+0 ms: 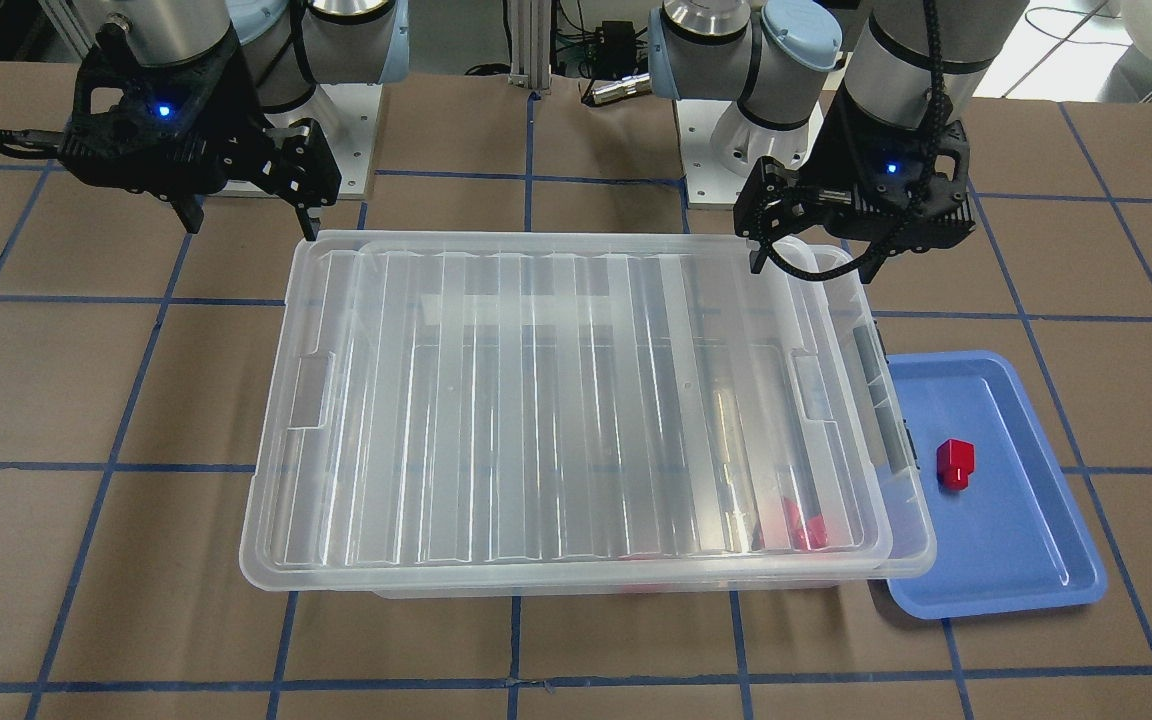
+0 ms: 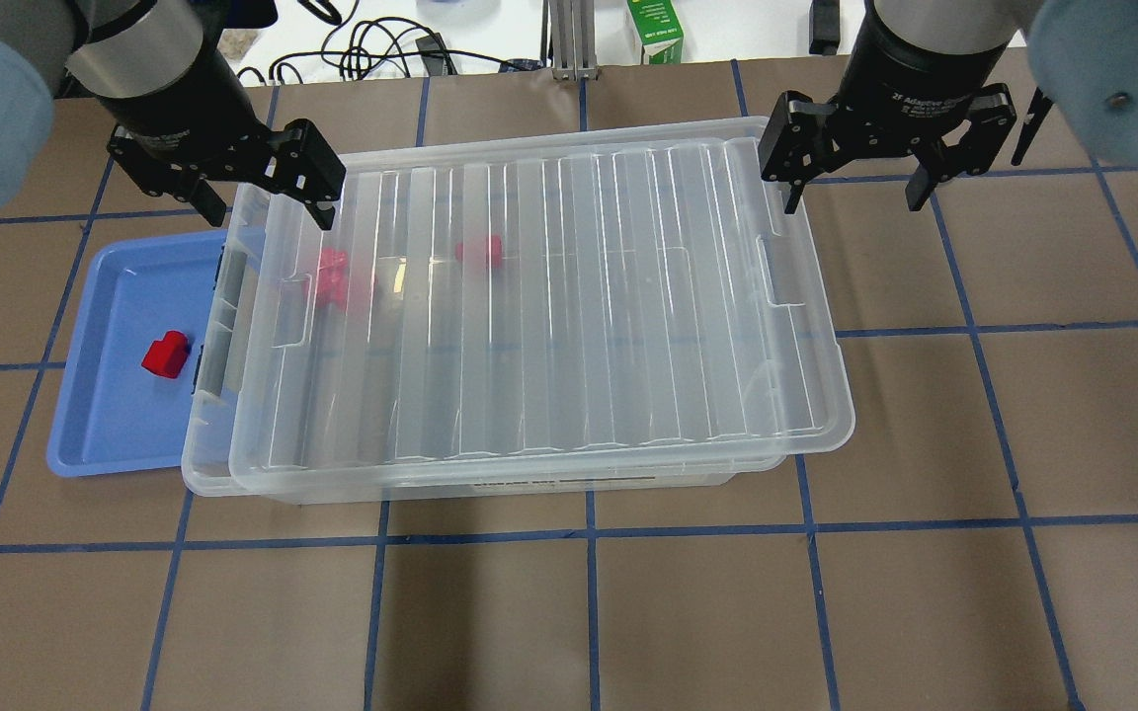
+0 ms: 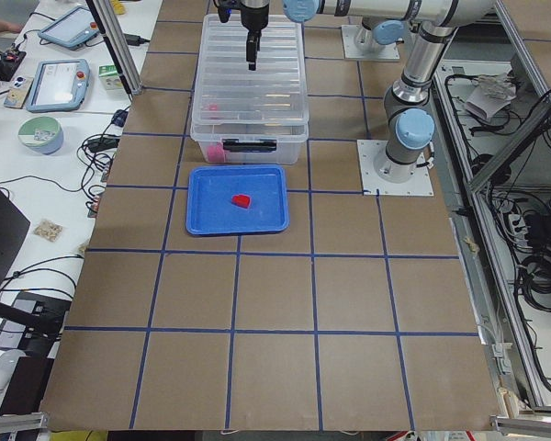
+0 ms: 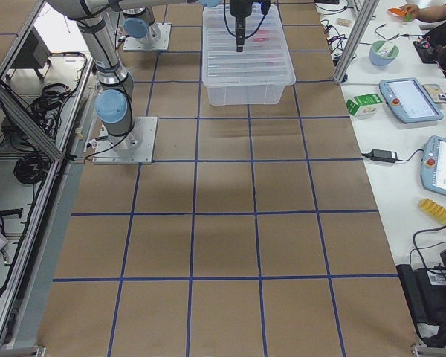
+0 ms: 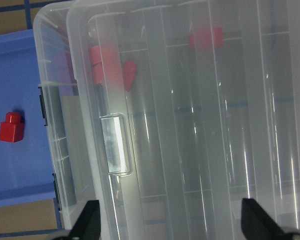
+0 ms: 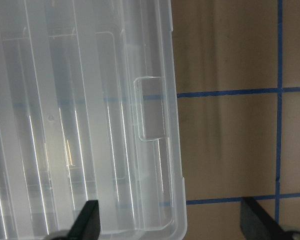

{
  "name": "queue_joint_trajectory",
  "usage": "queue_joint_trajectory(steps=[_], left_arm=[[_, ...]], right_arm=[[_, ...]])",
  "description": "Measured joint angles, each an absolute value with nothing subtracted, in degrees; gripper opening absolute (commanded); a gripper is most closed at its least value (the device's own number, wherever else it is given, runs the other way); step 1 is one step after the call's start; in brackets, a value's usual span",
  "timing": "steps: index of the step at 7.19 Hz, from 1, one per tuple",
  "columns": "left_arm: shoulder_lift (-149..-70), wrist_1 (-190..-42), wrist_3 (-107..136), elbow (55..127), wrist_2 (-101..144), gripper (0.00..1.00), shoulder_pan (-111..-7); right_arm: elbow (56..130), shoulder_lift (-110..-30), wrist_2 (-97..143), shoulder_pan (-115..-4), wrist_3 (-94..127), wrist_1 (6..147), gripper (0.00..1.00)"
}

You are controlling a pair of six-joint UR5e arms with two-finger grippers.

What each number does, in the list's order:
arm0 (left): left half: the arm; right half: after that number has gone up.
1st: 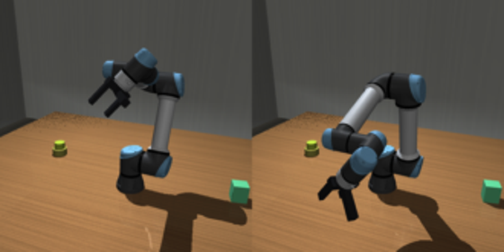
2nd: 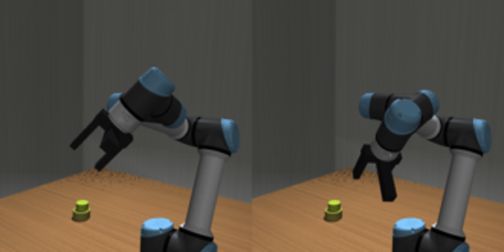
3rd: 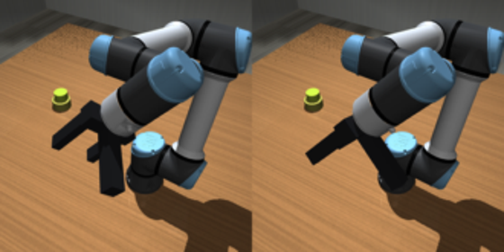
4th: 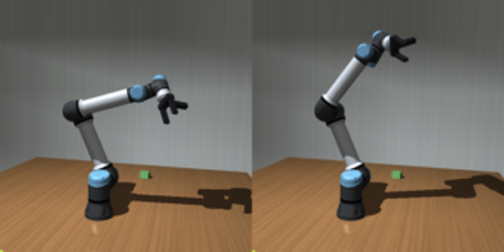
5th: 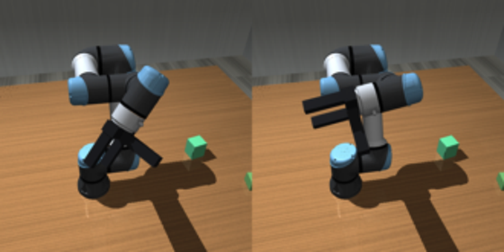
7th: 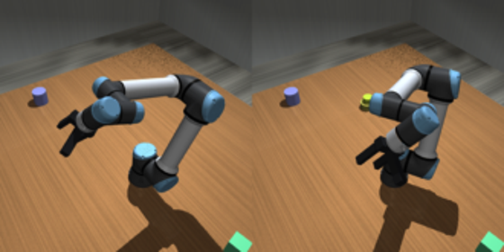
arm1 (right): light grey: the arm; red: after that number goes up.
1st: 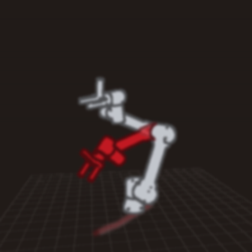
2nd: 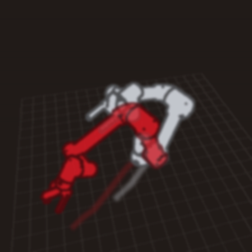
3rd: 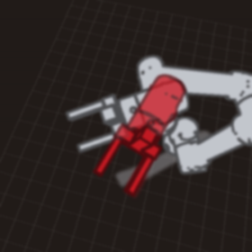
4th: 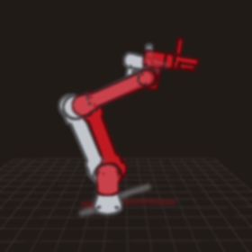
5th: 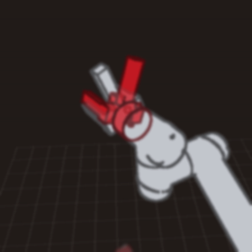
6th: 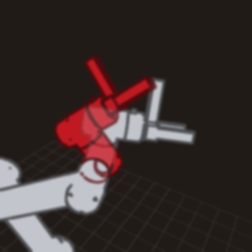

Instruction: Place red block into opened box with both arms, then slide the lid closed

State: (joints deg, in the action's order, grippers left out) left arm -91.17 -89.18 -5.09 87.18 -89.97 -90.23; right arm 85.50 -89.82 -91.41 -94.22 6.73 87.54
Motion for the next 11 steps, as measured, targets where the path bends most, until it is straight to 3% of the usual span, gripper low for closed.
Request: queue_joint_trajectory(steps=[7, 11], left_arm=[[-91.60, -89.03, -4.60, 87.02, -89.40, 1.00, -90.22], [-91.97, -88.96, -4.55, 87.27, -89.45, 1.00, -90.17]], right_arm=[[86.12, -89.57, -91.54, -89.41, 2.00, 87.68, 1.00], [99.09, -86.14, -89.49, -89.44, 1.38, 102.98, 1.00]])
